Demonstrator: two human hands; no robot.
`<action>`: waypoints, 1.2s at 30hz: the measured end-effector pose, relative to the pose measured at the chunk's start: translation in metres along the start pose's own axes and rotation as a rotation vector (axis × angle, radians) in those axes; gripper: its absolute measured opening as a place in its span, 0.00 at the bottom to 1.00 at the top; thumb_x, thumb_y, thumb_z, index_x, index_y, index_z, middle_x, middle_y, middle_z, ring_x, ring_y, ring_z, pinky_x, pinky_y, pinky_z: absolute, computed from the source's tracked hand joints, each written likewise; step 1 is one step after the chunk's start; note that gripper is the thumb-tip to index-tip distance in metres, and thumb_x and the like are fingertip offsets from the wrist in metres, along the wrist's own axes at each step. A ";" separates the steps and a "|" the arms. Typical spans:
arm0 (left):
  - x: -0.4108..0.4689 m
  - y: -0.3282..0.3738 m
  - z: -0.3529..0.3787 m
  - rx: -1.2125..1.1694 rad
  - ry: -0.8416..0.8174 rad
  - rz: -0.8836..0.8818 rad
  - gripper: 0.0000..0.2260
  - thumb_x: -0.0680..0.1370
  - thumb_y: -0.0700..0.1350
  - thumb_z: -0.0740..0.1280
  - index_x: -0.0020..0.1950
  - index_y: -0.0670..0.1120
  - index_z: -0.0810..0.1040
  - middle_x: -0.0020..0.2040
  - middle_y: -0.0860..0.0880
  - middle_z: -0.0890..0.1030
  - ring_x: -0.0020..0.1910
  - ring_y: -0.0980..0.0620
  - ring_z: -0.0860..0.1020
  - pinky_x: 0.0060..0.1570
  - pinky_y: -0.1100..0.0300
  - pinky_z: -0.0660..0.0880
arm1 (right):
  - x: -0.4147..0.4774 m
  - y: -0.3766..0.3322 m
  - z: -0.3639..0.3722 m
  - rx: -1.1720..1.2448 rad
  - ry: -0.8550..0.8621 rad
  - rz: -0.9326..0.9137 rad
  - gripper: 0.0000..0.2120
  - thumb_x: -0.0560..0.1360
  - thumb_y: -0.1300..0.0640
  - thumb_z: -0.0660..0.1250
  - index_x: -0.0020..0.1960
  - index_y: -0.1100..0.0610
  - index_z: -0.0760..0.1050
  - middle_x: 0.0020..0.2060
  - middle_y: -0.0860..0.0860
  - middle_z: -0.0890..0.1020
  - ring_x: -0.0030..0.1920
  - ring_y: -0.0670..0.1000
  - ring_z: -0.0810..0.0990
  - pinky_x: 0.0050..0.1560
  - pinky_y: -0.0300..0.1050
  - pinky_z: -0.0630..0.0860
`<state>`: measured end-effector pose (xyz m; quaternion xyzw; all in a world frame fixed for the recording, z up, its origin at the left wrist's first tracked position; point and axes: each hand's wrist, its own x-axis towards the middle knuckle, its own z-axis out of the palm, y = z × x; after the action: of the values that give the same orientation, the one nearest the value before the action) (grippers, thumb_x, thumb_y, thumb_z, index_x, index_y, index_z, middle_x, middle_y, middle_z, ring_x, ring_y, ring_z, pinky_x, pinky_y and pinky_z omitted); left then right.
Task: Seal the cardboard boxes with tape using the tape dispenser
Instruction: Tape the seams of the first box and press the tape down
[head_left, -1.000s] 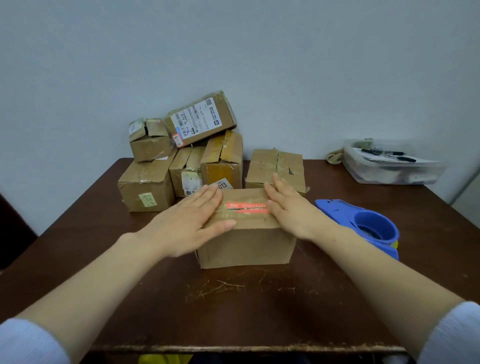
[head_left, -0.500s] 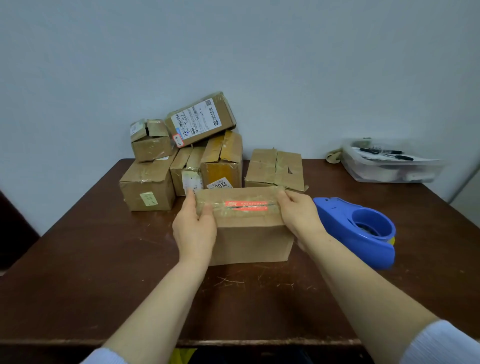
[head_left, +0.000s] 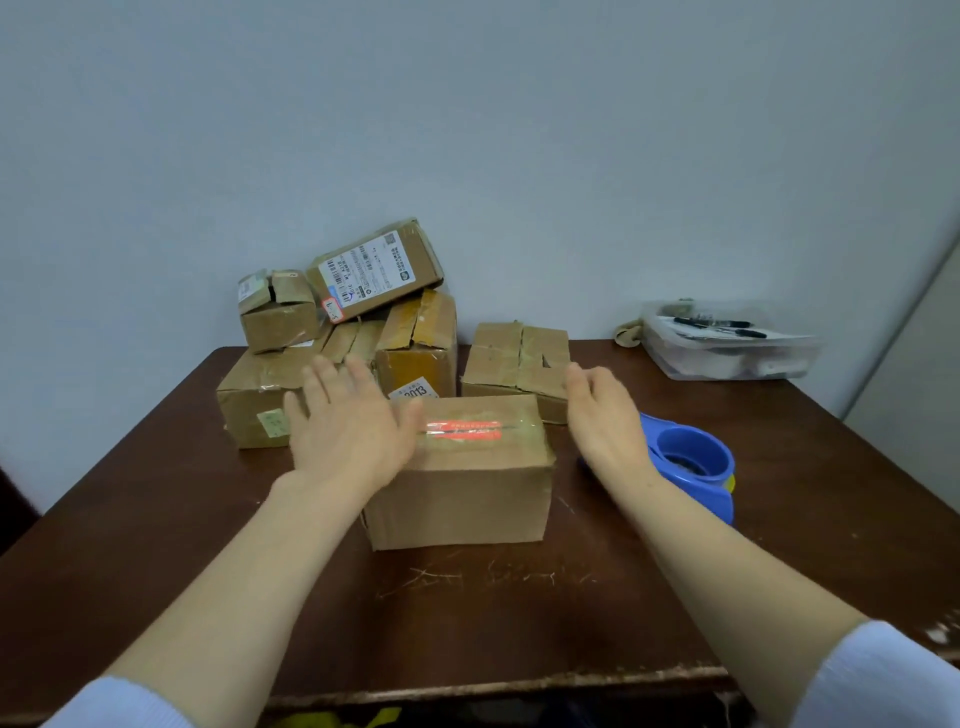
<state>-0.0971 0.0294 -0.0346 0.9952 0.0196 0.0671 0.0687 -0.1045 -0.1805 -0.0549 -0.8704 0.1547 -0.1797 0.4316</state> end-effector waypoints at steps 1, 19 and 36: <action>0.003 0.003 -0.004 -0.004 -0.044 0.119 0.41 0.76 0.69 0.51 0.78 0.45 0.44 0.78 0.38 0.43 0.77 0.41 0.42 0.73 0.45 0.42 | 0.004 0.006 -0.014 -0.052 0.022 -0.049 0.16 0.79 0.47 0.57 0.58 0.57 0.73 0.57 0.54 0.76 0.56 0.53 0.74 0.53 0.48 0.70; 0.005 0.028 0.004 0.102 -0.461 0.325 0.58 0.60 0.75 0.67 0.77 0.56 0.37 0.76 0.48 0.50 0.75 0.44 0.48 0.73 0.47 0.55 | 0.014 0.080 -0.070 -0.680 -0.305 0.085 0.24 0.69 0.37 0.69 0.35 0.55 0.63 0.31 0.49 0.68 0.31 0.48 0.68 0.30 0.42 0.61; -0.052 0.105 -0.014 -1.026 -0.368 0.600 0.38 0.64 0.48 0.80 0.68 0.56 0.64 0.58 0.60 0.76 0.55 0.63 0.76 0.55 0.62 0.74 | -0.040 0.037 -0.087 1.003 -0.690 0.081 0.34 0.47 0.44 0.84 0.45 0.63 0.84 0.46 0.62 0.84 0.44 0.57 0.85 0.42 0.47 0.81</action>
<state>-0.1471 -0.0755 -0.0129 0.7927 -0.3078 -0.0884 0.5187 -0.1832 -0.2452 -0.0434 -0.5624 -0.0647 0.0784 0.8206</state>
